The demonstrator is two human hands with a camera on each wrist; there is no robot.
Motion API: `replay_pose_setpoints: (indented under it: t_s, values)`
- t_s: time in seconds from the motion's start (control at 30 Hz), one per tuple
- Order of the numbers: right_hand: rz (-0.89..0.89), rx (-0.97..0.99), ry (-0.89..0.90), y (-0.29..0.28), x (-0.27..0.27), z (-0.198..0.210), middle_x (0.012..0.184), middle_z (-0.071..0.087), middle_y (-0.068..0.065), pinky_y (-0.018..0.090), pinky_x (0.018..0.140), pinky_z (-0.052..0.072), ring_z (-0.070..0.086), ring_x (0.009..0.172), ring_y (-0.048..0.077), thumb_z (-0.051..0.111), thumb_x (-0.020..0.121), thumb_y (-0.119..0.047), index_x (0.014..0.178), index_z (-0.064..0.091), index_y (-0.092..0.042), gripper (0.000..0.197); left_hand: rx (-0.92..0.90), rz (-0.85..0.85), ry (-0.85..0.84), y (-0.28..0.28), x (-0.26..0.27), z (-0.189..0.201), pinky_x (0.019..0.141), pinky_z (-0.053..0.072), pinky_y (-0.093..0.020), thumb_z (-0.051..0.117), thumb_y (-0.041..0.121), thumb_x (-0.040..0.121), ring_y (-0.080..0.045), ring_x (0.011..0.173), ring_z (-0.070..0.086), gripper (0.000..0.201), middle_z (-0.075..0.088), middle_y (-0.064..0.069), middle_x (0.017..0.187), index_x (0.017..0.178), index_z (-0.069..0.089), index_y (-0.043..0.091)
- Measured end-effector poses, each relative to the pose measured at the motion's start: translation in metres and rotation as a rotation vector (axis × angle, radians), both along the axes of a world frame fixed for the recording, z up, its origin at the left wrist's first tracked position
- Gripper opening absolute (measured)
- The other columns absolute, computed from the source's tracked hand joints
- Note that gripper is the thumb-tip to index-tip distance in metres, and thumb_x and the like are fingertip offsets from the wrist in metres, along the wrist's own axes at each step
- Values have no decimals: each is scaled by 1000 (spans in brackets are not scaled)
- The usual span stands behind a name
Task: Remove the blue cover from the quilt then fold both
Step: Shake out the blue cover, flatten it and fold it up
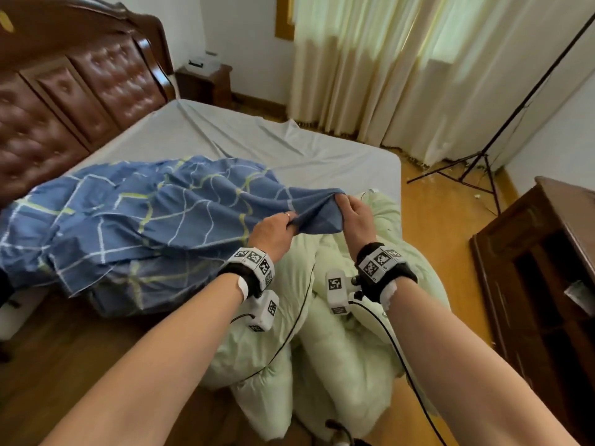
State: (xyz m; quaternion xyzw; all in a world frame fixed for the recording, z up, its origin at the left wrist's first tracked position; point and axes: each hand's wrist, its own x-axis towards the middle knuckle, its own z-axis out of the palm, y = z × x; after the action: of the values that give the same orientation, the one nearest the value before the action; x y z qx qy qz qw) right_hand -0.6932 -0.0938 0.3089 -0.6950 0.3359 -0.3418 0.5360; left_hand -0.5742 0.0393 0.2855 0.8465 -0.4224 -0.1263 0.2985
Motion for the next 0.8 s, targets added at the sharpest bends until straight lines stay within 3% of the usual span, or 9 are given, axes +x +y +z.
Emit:
replay_pose_setpoints:
  t_s: [0.1, 0.17, 0.3, 0.43, 0.5, 0.6, 0.67, 0.73, 0.8]
  values:
    - [-16, -164, 58, -21, -27, -6, 62, 44, 7, 33, 55, 34, 38, 58, 16, 55, 98, -37, 71, 54, 7, 52, 28, 62, -18, -9, -22, 11, 79, 42, -38, 40, 27, 100, -37, 100, 61, 25, 69, -13, 105, 111, 61, 20]
    - [2, -244, 97, -44, -47, -10, 55, 42, 8, 38, 52, 37, 41, 53, 24, 55, 94, -48, 63, 50, 0, 58, 32, 107, -18, -18, -40, 13, 84, 40, -39, 43, 25, 97, -36, 104, 60, 23, 68, -11, 110, 114, 57, 22]
    - [167, -322, 137, -86, -86, -12, 49, 40, -1, 33, 52, 33, 36, 50, 13, 64, 90, -49, 54, 46, -8, 57, 131, 141, -79, -40, -95, 16, 88, 42, -38, 58, 40, 86, -30, 101, 60, 34, 69, -3, 103, 118, 54, 31]
    - [430, -345, 138, -101, -122, -6, 46, 51, 6, 33, 53, 39, 41, 47, 12, 71, 87, -45, 50, 49, -14, 53, 184, 147, -319, -64, -162, 15, 88, 41, -38, 68, 52, 75, -23, 104, 53, 47, 58, 1, 105, 113, 60, 26]
    - [553, -326, 137, -101, -136, 0, 46, 57, 6, 34, 55, 44, 49, 46, 14, 70, 86, -47, 50, 53, -14, 52, 112, 196, -322, -71, -187, 16, 86, 41, -38, 72, 46, 76, -23, 106, 54, 49, 57, 0, 112, 117, 59, 22]
    - [654, -291, 98, -102, -153, 18, 46, 58, 8, 28, 52, 43, 50, 44, 16, 70, 87, -45, 54, 57, -6, 52, 68, 268, -385, -76, -209, 25, 84, 42, -38, 61, 25, 89, -28, 106, 60, 33, 64, -5, 113, 120, 60, 17]
    - [671, -299, 77, -101, -163, 26, 46, 59, 9, 23, 51, 41, 50, 43, 14, 68, 90, -41, 54, 57, -4, 53, 3, 299, -372, -77, -217, 28, 82, 43, -39, 54, 16, 91, -32, 103, 62, 25, 66, -8, 110, 115, 64, 16]
    - [677, -259, 91, -99, -174, 25, 47, 60, 8, 24, 54, 43, 52, 46, 16, 64, 94, -41, 56, 56, -4, 53, -36, 364, -307, -78, -224, 30, 75, 40, -37, 51, 14, 92, -35, 98, 62, 19, 69, -12, 105, 102, 67, 17]
    - [683, -58, 114, -99, -184, 12, 53, 61, 8, 28, 55, 48, 56, 49, 21, 54, 100, -39, 63, 56, -5, 50, -85, 438, -180, -80, -227, 30, 73, 40, -37, 50, 12, 92, -41, 94, 61, 19, 69, -20, 100, 96, 68, 15]
